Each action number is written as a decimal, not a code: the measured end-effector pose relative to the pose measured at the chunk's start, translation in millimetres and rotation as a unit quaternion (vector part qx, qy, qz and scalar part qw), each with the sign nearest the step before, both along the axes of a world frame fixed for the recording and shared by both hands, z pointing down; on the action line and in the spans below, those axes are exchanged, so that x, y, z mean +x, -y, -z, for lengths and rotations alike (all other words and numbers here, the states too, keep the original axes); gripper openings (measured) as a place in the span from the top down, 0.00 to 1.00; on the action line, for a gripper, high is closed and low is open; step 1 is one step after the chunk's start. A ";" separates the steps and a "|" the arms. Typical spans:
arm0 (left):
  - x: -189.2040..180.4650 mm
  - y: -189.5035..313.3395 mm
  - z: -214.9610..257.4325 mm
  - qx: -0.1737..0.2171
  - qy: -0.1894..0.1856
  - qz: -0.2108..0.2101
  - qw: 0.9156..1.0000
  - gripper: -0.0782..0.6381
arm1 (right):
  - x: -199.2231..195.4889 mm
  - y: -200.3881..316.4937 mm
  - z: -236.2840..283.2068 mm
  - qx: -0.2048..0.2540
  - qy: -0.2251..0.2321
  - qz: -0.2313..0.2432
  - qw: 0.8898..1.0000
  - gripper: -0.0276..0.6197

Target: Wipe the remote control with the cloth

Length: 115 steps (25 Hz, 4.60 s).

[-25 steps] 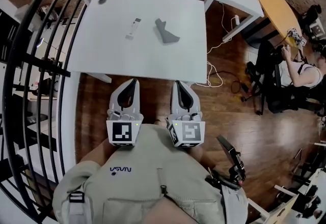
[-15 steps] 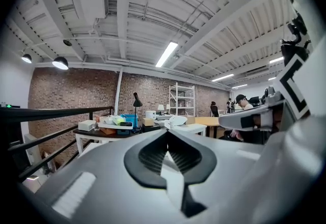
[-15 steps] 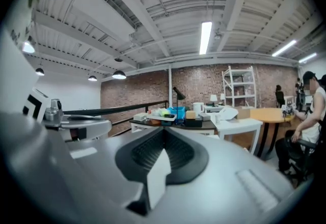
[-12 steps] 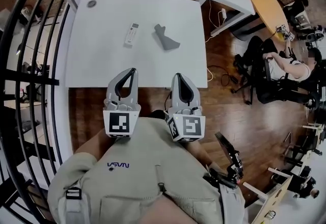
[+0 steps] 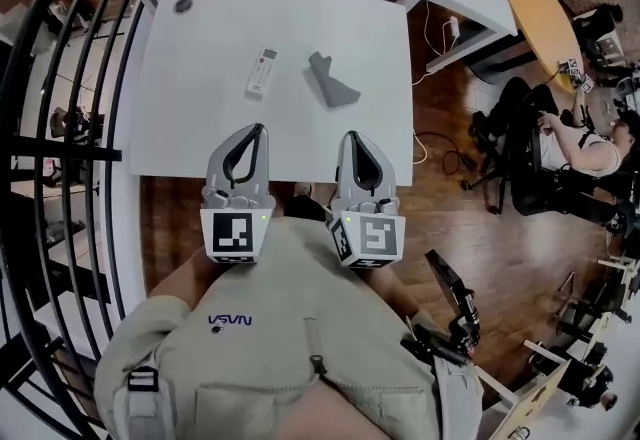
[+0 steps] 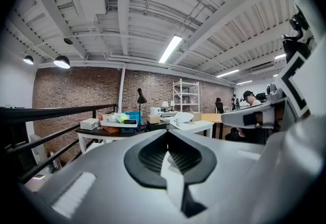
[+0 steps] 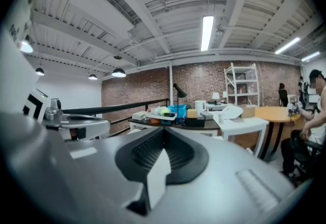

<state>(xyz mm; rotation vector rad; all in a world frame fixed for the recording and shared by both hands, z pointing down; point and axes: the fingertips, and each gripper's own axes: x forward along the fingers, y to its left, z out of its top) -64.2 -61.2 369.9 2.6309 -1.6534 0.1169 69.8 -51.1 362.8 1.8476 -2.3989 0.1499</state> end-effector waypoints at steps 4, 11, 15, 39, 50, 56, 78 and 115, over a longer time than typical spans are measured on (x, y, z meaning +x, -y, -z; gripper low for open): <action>8.8 17.3 7.6 0.002 0.017 0.021 1.000 0.88 | 5.2 24.9 3.4 0.004 0.007 0.027 1.000 0.95; 34.3 41.5 5.6 -0.005 0.038 0.058 0.998 0.88 | 27.9 59.3 -11.0 -0.004 0.020 0.068 0.997 0.95; 31.9 50.5 -1.3 -0.019 0.040 0.078 0.996 0.88 | 31.3 76.2 -18.7 -0.009 0.020 0.075 0.997 0.95; -1.6 146.7 -174.3 -0.224 0.095 0.006 0.970 0.54 | 3.7 161.9 -150.5 -0.177 -0.059 0.095 0.978 0.70; -9.1 161.3 -258.6 -0.313 0.133 -0.008 0.940 0.39 | 9.9 182.0 -245.1 -0.273 -0.109 0.096 0.951 0.62; -8.7 154.2 -283.7 -0.345 0.118 -0.009 0.931 0.37 | 11.8 186.4 -269.0 -0.291 -0.109 0.096 0.945 0.60; -3.5 145.9 -287.0 -0.316 0.119 -0.038 0.941 0.55 | 15.3 183.5 -287.0 -0.313 -0.112 0.100 0.938 0.61; 49.5 89.3 -80.1 -0.078 0.182 -0.139 0.970 0.55 | -26.2 162.9 -36.0 -0.101 -0.092 0.171 0.976 0.92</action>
